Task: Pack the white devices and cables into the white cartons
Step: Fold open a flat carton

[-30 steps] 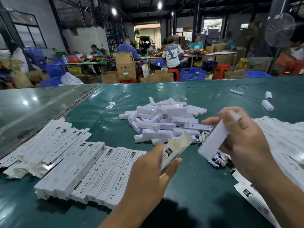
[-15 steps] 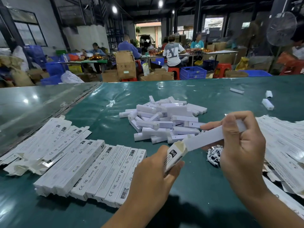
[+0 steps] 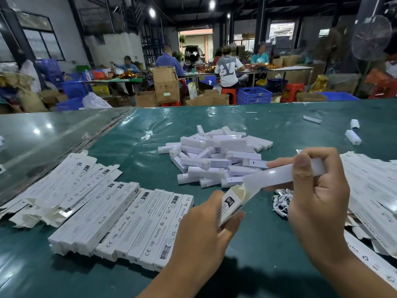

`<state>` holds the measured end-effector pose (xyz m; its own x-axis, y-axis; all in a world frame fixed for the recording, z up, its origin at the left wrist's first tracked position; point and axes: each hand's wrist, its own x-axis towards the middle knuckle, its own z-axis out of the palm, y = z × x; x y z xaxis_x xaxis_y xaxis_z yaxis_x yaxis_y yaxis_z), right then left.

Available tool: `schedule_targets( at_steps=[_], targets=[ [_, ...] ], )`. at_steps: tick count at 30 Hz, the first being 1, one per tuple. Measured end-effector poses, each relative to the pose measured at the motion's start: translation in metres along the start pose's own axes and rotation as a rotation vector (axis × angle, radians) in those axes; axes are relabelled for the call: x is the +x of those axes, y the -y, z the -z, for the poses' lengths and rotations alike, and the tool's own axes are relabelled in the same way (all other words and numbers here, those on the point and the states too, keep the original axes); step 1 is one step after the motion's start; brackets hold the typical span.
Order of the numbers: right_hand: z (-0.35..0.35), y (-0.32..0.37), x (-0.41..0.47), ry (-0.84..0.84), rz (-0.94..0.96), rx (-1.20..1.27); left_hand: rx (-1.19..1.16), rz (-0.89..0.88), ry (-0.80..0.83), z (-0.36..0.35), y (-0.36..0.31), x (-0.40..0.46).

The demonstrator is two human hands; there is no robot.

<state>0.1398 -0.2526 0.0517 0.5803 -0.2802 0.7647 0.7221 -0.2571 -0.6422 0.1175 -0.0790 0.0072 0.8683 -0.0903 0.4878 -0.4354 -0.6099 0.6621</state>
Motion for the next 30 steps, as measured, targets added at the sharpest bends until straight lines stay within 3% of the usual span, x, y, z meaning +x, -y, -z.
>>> schedule_targets(
  at_steps=[7,13,19,30],
  targets=[
    [0.0004,0.0019,-0.0012,0.023,0.042,-0.037,-0.05,0.04,-0.024,0.0007,0.0009,0.0026],
    [0.002,0.0007,0.001,-0.082,0.042,0.044,0.036,-0.03,0.023,-0.0012,0.0001,-0.0012],
    [-0.0029,-0.0015,-0.0054,0.024,0.023,0.016,-0.011,0.005,-0.026,-0.003,0.0008,0.0],
    [0.0011,-0.0024,-0.002,0.069,-0.026,-0.038,-0.015,0.009,-0.005,-0.0035,0.0011,0.0]
  ],
)
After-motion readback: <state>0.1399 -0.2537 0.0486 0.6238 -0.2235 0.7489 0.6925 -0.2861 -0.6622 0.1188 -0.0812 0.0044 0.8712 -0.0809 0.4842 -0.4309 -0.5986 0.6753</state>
